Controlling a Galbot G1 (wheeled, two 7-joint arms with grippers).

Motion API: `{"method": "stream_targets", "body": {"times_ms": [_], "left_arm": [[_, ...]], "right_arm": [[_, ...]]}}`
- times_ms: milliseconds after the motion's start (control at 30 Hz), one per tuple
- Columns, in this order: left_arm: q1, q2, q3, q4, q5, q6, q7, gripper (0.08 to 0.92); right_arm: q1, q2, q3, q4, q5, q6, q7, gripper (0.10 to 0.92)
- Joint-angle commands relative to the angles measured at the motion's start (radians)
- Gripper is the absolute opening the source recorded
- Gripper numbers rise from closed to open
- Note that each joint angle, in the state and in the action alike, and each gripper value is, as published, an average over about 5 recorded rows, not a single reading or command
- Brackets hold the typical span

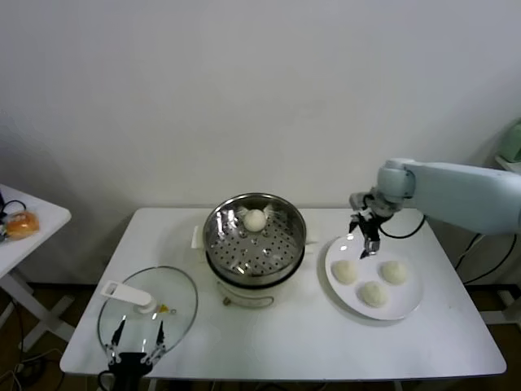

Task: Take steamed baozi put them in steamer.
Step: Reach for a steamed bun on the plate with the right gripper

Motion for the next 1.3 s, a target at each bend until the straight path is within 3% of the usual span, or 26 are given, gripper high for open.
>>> {"method": "stream_targets", "body": {"times_ms": [33, 833, 1300], "left_arm": [[0.000, 0.002, -0.018, 0.012, 0.004, -0.002, 0.001, 0.823], [-0.005, 0.002, -0.024, 0.025, 0.011, -0.009, 0.000, 0.823], [0.002, 0.003, -0.025, 0.018, 0.012, -0.010, -0.001, 0.823]], "right_arm": [[-0.162, -0.025, 0.105, -0.004, -0.029, -0.097, 0.030, 0.823], [-0.286, 0.041, 0.245, -0.160, -0.128, -0.075, 0.047, 0.819], [-0.237, 0.031, 0.250, -0.123, -0.141, -0.053, 0.011, 0.664]]}}
